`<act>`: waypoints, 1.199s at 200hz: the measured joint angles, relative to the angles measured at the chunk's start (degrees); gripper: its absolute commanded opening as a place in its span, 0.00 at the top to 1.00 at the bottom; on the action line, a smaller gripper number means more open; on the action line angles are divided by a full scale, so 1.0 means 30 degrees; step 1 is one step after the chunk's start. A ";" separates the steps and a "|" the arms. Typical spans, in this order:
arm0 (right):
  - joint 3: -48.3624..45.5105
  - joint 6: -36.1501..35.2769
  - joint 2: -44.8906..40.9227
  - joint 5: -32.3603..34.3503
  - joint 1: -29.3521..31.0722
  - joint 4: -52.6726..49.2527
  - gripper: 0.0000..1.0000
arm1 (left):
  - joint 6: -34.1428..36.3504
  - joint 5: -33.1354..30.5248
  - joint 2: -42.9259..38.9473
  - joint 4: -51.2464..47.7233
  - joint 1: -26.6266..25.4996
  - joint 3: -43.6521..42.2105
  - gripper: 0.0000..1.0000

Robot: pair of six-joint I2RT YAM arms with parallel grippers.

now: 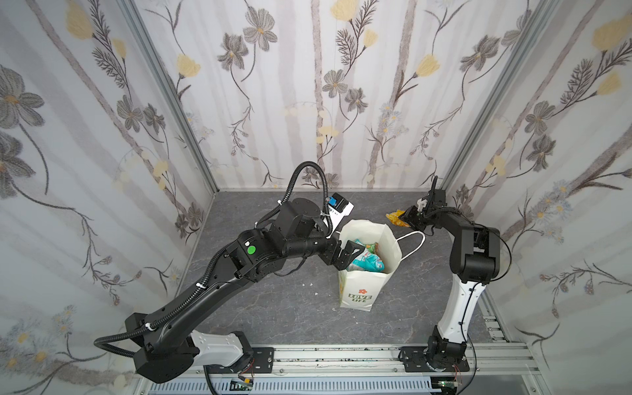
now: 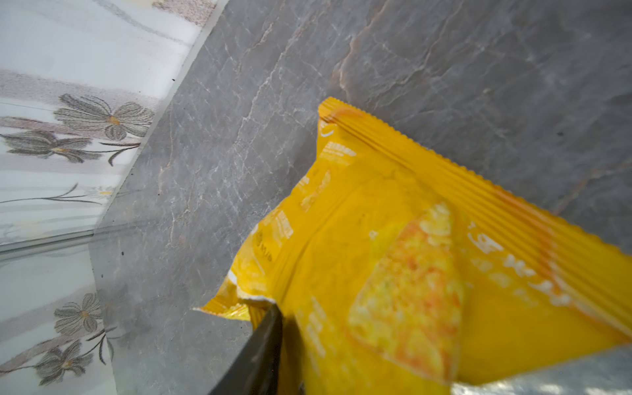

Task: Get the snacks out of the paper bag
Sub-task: 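Lower the yellow packet to the table with the right gripper while the left withdraws, then lower the left gripper into the bag onto the teal Fox's packet while the right returns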

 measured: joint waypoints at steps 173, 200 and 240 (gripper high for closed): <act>-0.3111 -0.1115 -1.8724 0.2084 0.3905 -0.1902 0.04 | -0.1494 -0.3016 0.6011 -0.3483 -0.0437 0.5952 0.06; -0.3854 -0.1100 -2.2090 0.1610 0.5435 -0.2237 0.02 | -0.1821 -0.2769 0.7512 -0.4335 -0.0437 0.6870 0.06; -0.4874 -0.0947 -2.5383 0.0576 0.6229 -0.4102 0.00 | -0.1909 -0.2404 1.0105 -0.6309 -0.0495 0.9311 0.08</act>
